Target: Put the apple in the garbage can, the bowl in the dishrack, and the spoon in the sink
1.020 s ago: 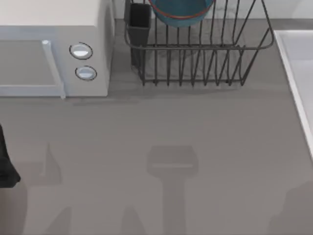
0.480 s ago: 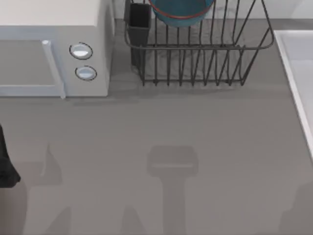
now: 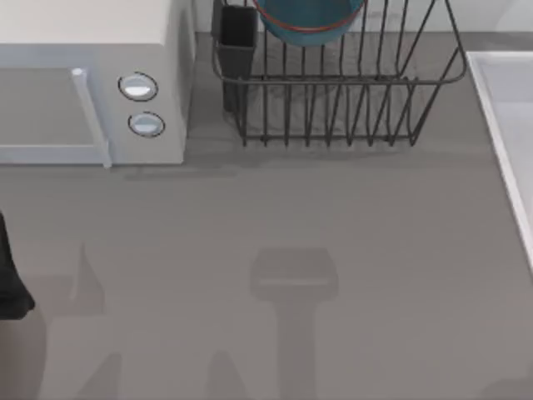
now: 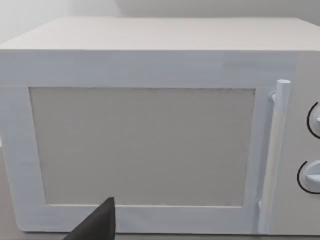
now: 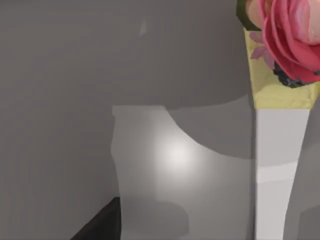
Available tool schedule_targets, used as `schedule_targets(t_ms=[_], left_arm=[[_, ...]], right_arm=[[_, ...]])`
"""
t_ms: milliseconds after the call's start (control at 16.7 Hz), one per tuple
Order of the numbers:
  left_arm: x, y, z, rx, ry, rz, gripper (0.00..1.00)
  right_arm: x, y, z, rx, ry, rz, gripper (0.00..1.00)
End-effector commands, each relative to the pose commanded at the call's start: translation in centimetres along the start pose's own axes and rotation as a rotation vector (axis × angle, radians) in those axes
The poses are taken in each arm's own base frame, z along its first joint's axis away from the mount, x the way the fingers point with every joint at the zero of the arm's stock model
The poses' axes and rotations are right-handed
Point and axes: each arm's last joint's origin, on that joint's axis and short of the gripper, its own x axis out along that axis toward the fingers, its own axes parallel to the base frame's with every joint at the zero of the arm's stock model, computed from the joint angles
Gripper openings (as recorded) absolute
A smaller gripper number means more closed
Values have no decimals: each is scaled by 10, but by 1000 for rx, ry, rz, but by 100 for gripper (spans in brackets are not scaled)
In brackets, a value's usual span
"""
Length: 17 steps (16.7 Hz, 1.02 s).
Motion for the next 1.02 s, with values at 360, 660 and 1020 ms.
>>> schedule_targets(t_ms=[360, 660, 1020], left_arm=[[0, 0, 0, 0, 0, 0, 100], [0, 0, 0, 0, 0, 0, 100], [0, 0, 0, 0, 0, 0, 100]], right_arm=[[4, 0, -1, 0, 2, 1, 92], [4, 0, -1, 0, 2, 1, 55], [4, 0, -1, 0, 2, 1, 10]])
